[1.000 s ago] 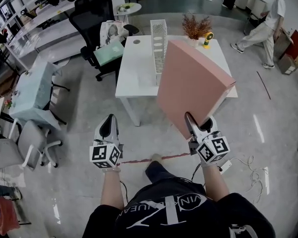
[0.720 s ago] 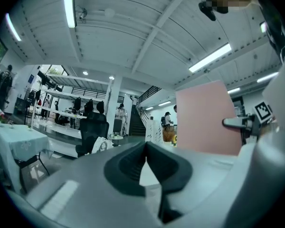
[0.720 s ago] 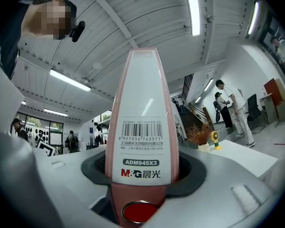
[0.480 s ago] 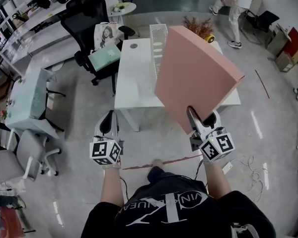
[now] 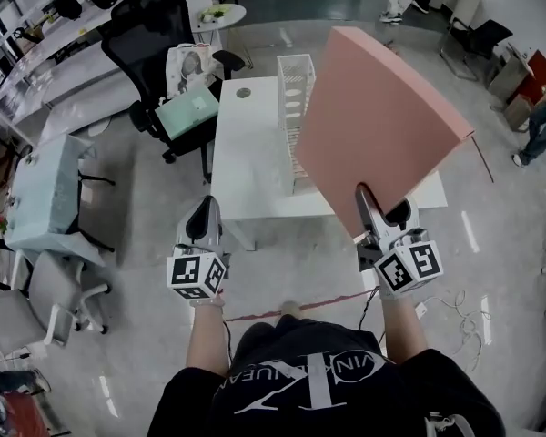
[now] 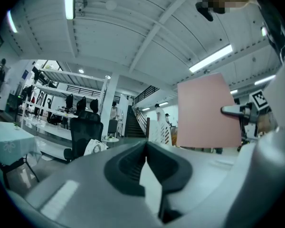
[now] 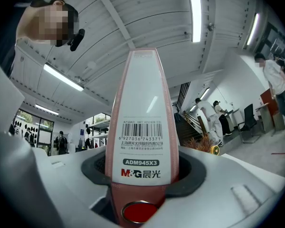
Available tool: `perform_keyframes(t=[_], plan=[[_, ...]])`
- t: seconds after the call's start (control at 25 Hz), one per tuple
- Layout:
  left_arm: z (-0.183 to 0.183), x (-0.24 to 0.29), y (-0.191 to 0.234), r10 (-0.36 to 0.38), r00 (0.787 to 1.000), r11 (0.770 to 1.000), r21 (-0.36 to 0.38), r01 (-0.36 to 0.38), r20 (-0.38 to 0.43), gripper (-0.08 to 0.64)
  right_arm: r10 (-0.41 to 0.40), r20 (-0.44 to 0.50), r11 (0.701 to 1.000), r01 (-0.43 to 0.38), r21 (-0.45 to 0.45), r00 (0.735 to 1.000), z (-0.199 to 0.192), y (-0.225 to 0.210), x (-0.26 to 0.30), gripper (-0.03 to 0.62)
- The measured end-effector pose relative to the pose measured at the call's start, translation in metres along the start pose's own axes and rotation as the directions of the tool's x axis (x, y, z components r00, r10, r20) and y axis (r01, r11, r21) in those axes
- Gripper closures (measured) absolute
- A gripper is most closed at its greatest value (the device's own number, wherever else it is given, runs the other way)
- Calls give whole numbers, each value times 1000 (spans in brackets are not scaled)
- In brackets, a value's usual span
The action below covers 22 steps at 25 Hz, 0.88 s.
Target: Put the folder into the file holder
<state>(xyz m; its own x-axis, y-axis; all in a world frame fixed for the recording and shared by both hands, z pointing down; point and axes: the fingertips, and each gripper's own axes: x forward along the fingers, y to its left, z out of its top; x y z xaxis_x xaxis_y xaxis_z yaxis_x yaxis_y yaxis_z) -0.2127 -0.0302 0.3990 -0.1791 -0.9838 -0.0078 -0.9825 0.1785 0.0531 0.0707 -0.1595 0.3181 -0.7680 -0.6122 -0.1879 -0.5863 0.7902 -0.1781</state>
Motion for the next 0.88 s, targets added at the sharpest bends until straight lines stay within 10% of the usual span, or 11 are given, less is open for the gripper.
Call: perform_keyframes(t=[0.88], plan=[[4,162,26,-239,971,971,-19,239,-12,560,-198,-82,979,192,-75,977,-24,-4,140,308]])
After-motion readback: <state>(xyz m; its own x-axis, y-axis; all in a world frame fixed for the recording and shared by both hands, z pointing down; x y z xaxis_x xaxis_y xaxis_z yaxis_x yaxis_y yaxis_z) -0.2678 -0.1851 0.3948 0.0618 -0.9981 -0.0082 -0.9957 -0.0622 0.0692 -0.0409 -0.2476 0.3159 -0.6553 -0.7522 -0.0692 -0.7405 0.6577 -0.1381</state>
